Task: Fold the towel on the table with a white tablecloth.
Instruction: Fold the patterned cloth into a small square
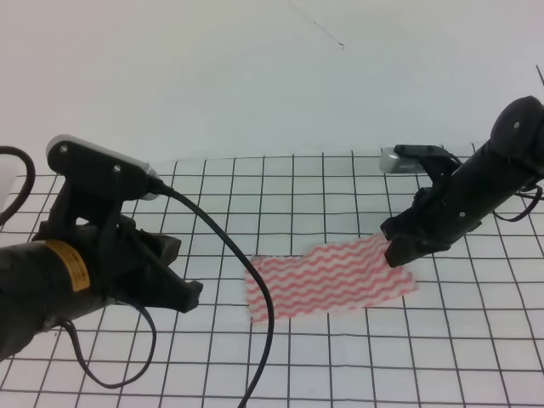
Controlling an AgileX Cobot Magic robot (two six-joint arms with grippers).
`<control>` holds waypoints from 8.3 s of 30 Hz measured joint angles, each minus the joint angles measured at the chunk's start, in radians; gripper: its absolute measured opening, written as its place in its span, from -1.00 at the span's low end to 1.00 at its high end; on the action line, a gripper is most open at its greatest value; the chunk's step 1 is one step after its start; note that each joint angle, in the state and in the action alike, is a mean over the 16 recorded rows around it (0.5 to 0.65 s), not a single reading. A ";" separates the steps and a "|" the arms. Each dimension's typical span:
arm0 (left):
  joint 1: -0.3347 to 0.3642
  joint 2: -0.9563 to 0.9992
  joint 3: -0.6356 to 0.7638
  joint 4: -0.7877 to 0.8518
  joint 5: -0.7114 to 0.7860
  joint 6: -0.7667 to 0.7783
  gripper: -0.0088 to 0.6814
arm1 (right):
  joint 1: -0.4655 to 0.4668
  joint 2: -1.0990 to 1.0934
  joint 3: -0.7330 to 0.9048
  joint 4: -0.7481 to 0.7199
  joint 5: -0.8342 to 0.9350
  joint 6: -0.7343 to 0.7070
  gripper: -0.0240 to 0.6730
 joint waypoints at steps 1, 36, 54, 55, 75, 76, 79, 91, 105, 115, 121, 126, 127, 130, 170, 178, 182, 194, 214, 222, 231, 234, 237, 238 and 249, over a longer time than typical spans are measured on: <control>0.000 0.000 0.000 0.004 0.001 0.000 -0.98 | 0.004 -0.003 0.000 0.007 0.002 -0.005 -0.91; 0.000 -0.081 0.002 0.205 0.182 -0.090 -0.98 | 0.241 0.038 -0.046 0.301 -0.108 -0.167 -0.92; 0.000 -0.084 0.002 0.208 0.207 -0.093 -0.98 | 0.270 0.129 -0.140 0.349 -0.037 -0.179 -0.73; 0.000 -0.084 0.002 0.208 0.207 -0.093 -0.98 | 0.270 0.130 -0.140 0.365 -0.032 -0.193 -0.68; 0.000 -0.084 0.002 0.199 0.194 -0.093 -0.98 | 0.225 0.117 -0.175 0.388 0.013 -0.337 -0.57; 0.000 -0.084 0.002 0.197 0.191 -0.093 -0.98 | 0.222 0.116 -0.176 0.357 0.003 -0.323 -0.63; 0.000 -0.084 0.002 0.190 0.182 -0.093 -0.98 | 0.215 0.115 -0.179 0.265 -0.030 -0.273 -0.77; 0.000 -0.084 0.002 0.172 0.174 -0.093 -0.98 | 0.213 0.120 -0.180 0.009 -0.154 -0.069 -0.91; 0.000 -0.084 0.002 0.171 0.164 -0.093 -0.98 | 0.224 0.066 -0.178 0.003 -0.075 -0.087 -0.92; 0.000 -0.084 0.002 0.164 0.149 -0.093 -0.98 | 0.244 0.106 -0.178 -0.055 0.028 -0.036 -0.92; 0.000 -0.084 0.002 0.159 0.147 -0.093 -0.98 | 0.246 0.099 -0.177 -0.120 0.032 0.019 -0.92; 0.000 -0.084 0.002 0.156 0.145 -0.093 -0.98 | 0.245 0.080 -0.176 -0.112 -0.014 0.011 -0.92; 0.000 -0.084 0.002 0.155 0.145 -0.093 -0.98 | 0.244 0.078 -0.176 -0.104 -0.028 0.006 -0.92; 0.000 -0.083 0.002 0.155 0.143 -0.093 -0.98 | 0.243 0.079 -0.177 -0.078 -0.072 -0.008 -0.92; 0.000 -0.082 0.002 0.151 0.156 -0.089 -0.98 | 0.218 0.105 -0.180 -0.133 0.006 0.169 -0.22; 0.000 -0.082 0.002 0.151 0.159 -0.089 -0.98 | 0.218 0.110 -0.183 -0.060 0.076 0.160 -0.41; 0.000 -0.082 0.002 0.151 0.160 -0.089 -0.98 | 0.218 0.110 -0.185 -0.037 0.098 0.156 -0.48; 0.000 -0.085 0.002 0.151 0.163 -0.089 -0.98 | 0.205 0.071 -0.185 -0.169 0.086 0.204 -0.51; 0.000 -0.461 0.031 0.068 0.256 -0.030 -0.98 | 0.170 -0.491 -0.119 -0.264 0.036 0.108 -0.91; 0.000 -0.654 0.131 -0.272 0.327 0.317 -0.98 | 0.170 -0.891 0.200 -0.258 -0.193 0.098 -0.93; 0.000 -0.727 0.226 -0.632 0.345 0.698 -0.98 | 0.170 -1.355 0.729 -0.238 -0.473 0.049 -0.93; 0.000 -0.733 0.236 -0.669 0.339 0.733 -0.98 | 0.170 -1.465 0.858 -0.234 -0.521 0.028 -0.93; 0.000 -0.735 0.241 -0.672 0.341 0.743 -0.98 | 0.170 -1.540 0.950 -0.230 -0.540 0.008 -0.93; 0.000 -0.735 0.241 -0.670 0.345 0.744 -0.98 | 0.170 -1.558 0.974 -0.228 -0.543 0.001 -0.93; 0.000 -0.735 0.242 -0.664 0.458 0.744 -0.98 | 0.170 -1.626 1.050 -0.220 -0.512 -0.019 -0.93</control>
